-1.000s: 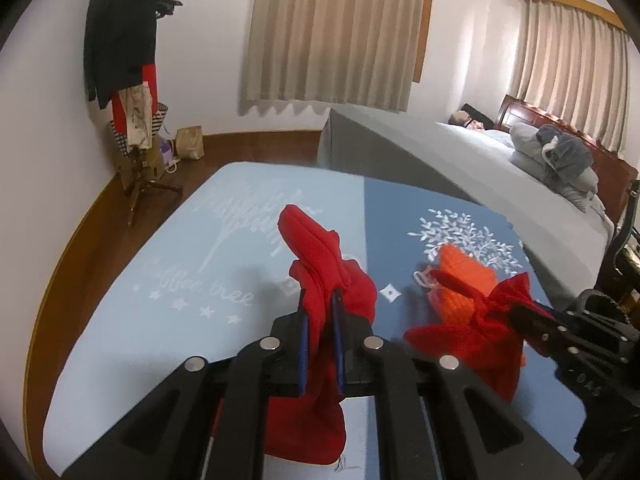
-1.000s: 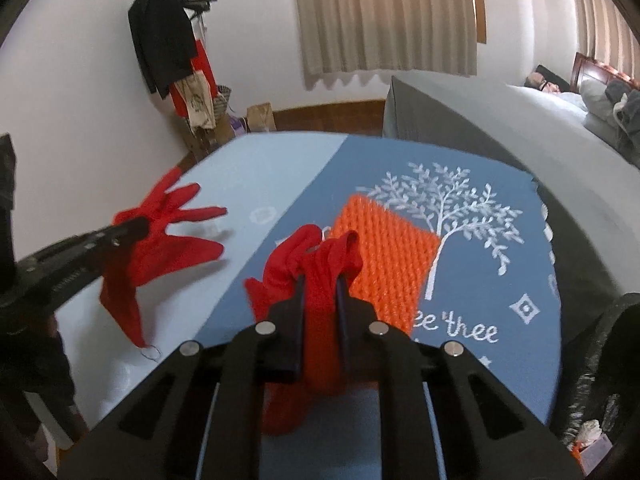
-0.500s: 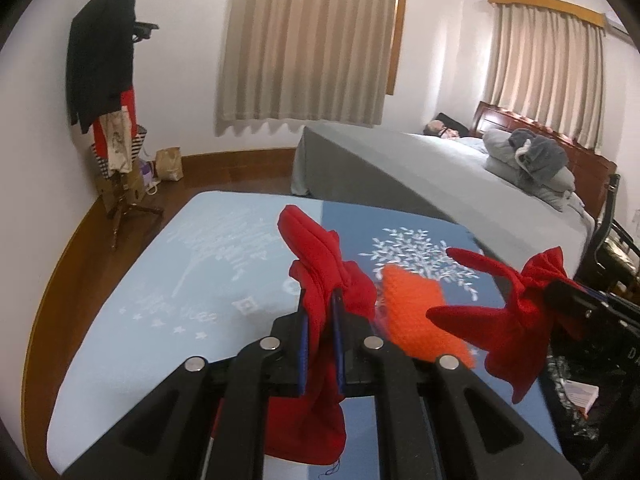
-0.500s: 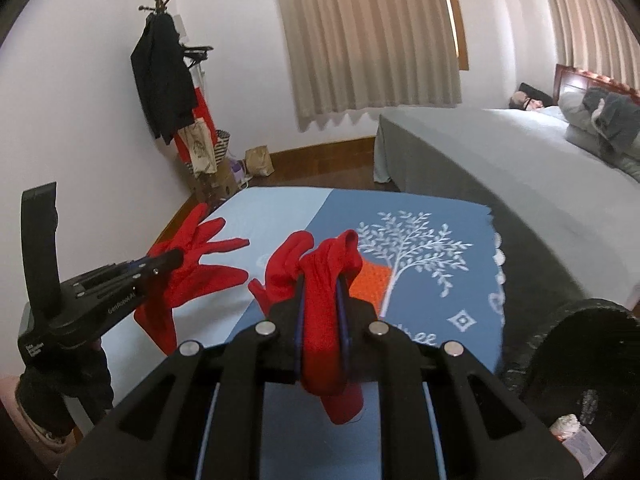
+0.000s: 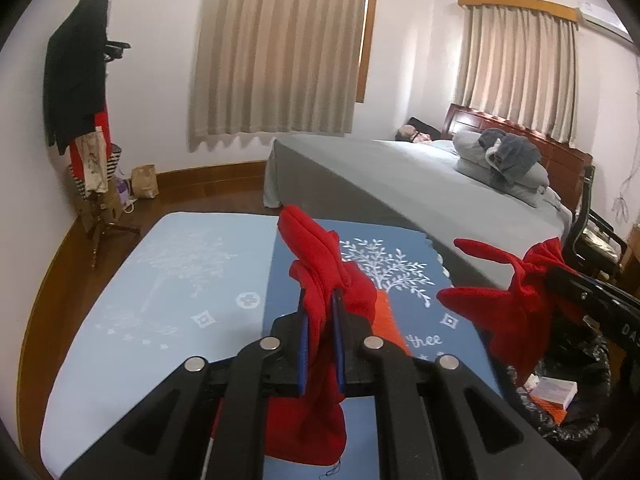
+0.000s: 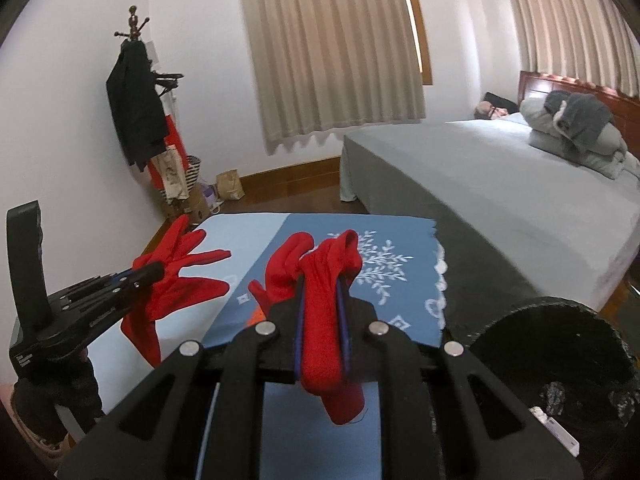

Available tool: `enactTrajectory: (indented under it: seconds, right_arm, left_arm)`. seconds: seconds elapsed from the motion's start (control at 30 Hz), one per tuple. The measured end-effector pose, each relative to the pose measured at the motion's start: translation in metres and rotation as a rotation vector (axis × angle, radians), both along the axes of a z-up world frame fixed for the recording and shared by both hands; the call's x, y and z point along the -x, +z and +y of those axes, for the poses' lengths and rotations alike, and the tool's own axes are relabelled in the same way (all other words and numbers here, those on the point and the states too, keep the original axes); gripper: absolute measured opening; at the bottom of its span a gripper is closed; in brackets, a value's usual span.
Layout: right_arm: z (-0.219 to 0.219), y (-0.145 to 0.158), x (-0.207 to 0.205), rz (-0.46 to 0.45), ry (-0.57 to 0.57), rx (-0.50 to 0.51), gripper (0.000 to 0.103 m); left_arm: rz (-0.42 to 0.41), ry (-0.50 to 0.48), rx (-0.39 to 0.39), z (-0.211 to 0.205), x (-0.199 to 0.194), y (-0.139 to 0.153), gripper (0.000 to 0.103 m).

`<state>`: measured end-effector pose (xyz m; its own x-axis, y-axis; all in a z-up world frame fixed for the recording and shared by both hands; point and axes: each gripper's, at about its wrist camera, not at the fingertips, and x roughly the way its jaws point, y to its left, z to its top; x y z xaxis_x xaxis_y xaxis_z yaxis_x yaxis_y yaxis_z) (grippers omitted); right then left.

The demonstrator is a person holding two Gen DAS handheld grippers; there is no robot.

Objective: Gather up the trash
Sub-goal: 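Carry both red gloves over the black bin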

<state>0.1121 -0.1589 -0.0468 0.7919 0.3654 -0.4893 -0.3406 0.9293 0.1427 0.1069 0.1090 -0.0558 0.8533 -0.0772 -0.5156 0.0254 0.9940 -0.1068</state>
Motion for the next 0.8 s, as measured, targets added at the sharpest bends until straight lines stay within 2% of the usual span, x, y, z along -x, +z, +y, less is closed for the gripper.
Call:
enactTrajectory:
  seconds: [0.27, 0.8]
  right_arm:
    - [-0.028, 0.003, 0.007, -0.013, -0.066, 0.000, 0.013]
    - [-0.089, 0.001, 0.022, -0.023, -0.215, 0.008, 0.013]
  left_arm:
    - [-0.007, -0.057, 0.003, -0.028, 0.000, 0.005, 0.010]
    - [-0.021, -0.254, 0.021, -0.118, -0.005, 0.008, 0.010]
